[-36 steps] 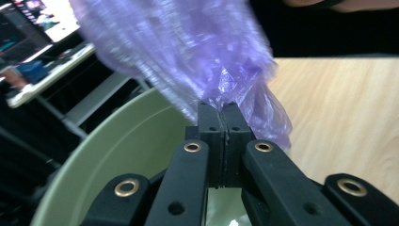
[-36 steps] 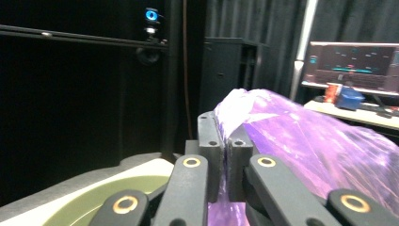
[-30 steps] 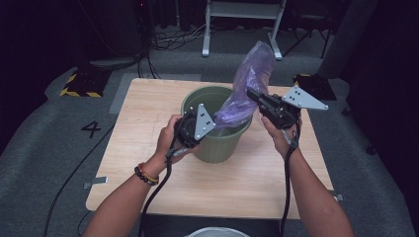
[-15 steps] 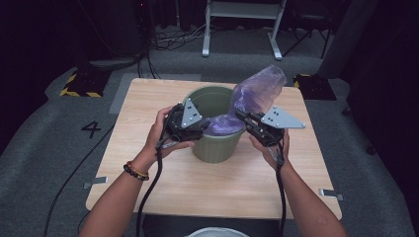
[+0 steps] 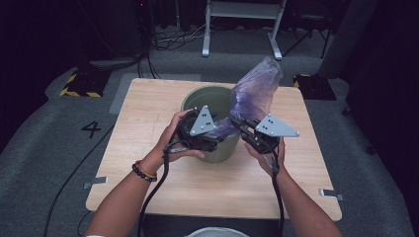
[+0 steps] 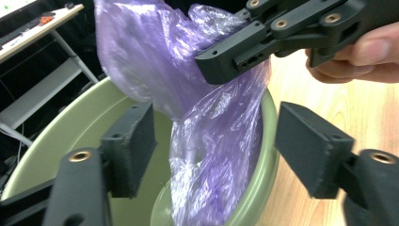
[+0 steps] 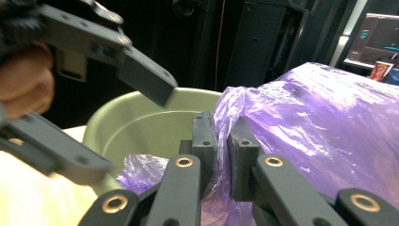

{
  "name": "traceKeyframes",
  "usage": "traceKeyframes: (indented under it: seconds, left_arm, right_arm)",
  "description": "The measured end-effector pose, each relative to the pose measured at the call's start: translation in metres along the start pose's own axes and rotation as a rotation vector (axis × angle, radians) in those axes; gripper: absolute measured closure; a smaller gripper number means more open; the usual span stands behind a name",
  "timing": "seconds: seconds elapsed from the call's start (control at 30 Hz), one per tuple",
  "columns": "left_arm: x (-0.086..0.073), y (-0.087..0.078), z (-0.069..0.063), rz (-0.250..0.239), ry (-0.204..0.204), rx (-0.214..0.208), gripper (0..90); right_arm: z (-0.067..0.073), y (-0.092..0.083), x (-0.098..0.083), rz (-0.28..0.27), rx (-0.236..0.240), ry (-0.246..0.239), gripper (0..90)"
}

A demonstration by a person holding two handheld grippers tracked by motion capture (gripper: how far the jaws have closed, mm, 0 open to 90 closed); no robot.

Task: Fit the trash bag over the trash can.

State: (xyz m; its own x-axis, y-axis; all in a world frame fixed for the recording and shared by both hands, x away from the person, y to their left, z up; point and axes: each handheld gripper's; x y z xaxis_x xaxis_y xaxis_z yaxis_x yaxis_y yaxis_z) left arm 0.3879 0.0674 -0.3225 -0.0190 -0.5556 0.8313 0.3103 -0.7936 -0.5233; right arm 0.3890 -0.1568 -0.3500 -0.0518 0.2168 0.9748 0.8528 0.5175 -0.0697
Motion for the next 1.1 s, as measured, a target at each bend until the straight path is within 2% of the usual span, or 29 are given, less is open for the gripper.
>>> traceKeyframes:
  seconds: [0.03,0.07,0.13,0.23,0.27,0.3,0.43,0.47,0.57,0.67,0.73,0.77,0.8,0.83,0.9,0.97,1.03,1.1]
  left_arm:
    - [0.001,0.001,0.0,0.007,0.0,0.003,33.3]
    - [0.001,0.003,0.0,0.01,-0.001,0.014,40.0]
    - [0.002,0.005,0.0,0.014,-0.006,0.008,41.6]
    - [0.002,0.006,0.0,0.026,0.007,0.03,56.1]
    - [0.002,0.006,0.0,0.032,0.015,0.026,66.6]
    - [0.002,0.007,0.0,0.04,0.027,0.021,66.6]
    - [0.001,0.008,-0.001,0.073,0.07,0.043,89.0]
    - [0.001,0.007,0.001,0.083,0.073,0.05,89.9]
    - [-0.003,0.005,0.005,0.1,0.068,0.052,90.0]
    - [-0.007,0.003,0.009,0.098,0.053,0.062,90.0]
    - [-0.009,-0.002,0.013,0.028,0.018,0.025,89.1]
    - [-0.009,-0.004,0.014,-0.006,-0.004,0.01,77.1]
    - [-0.008,-0.005,0.014,-0.04,-0.021,0.009,70.1]
    - [-0.007,-0.007,0.014,-0.064,-0.034,0.013,56.1]
    - [-0.002,-0.01,0.013,-0.118,-0.055,0.002,49.1]
    - [0.002,-0.012,0.012,-0.153,-0.056,-0.002,39.3]
    - [0.009,-0.013,0.011,-0.176,-0.066,0.009,37.0]
    - [0.017,-0.012,0.013,-0.197,-0.08,-0.008,34.1]
  right_arm:
    - [0.0,-0.001,0.001,-0.003,0.006,0.004,83.8]
    - [0.0,-0.003,0.001,-0.006,0.018,0.014,83.9]
    - [0.0,-0.003,0.001,-0.006,0.023,0.02,83.8]
    - [0.001,-0.005,0.001,-0.011,0.036,0.035,83.7]
    - [0.001,-0.006,0.002,-0.017,0.046,0.042,82.9]
    - [0.001,-0.006,0.002,-0.017,0.046,0.042,82.9]
    - [0.002,-0.009,0.005,-0.023,0.064,0.05,80.2]
    - [0.002,-0.009,0.005,-0.022,0.067,0.05,79.7]
    - [0.001,-0.011,0.006,-0.016,0.074,0.037,74.7]
    - [-0.002,-0.013,0.006,-0.004,0.089,0.048,71.3]
    - [-0.004,-0.014,0.004,0.001,0.092,0.05,78.6]
    - [-0.005,-0.014,0.003,0.006,0.098,0.054,83.6]
    - [-0.005,-0.013,0.003,0.009,0.093,0.045,85.6]
    - [-0.004,-0.013,0.002,0.011,0.088,0.034,86.8]
    - [-0.002,-0.011,0.001,0.019,0.089,0.023,88.1]
    - [-0.001,-0.01,0.0,0.024,0.088,0.014,88.2]
    - [0.001,-0.008,0.0,0.028,0.092,0.004,88.0]
    - [0.004,-0.007,-0.001,0.031,0.081,-0.018,87.7]
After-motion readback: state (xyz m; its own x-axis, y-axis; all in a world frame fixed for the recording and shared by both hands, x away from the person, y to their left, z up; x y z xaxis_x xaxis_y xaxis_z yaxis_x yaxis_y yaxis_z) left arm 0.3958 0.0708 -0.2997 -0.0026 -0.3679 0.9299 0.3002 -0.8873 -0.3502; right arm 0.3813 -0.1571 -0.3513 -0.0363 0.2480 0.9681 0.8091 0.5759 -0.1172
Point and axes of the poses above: each handheld gripper's, and its own axes: y roughly forward along the jaws, x roughly out of its top, z roughly to its left, and after that the axes turned 15 degrees about -x, right-handed
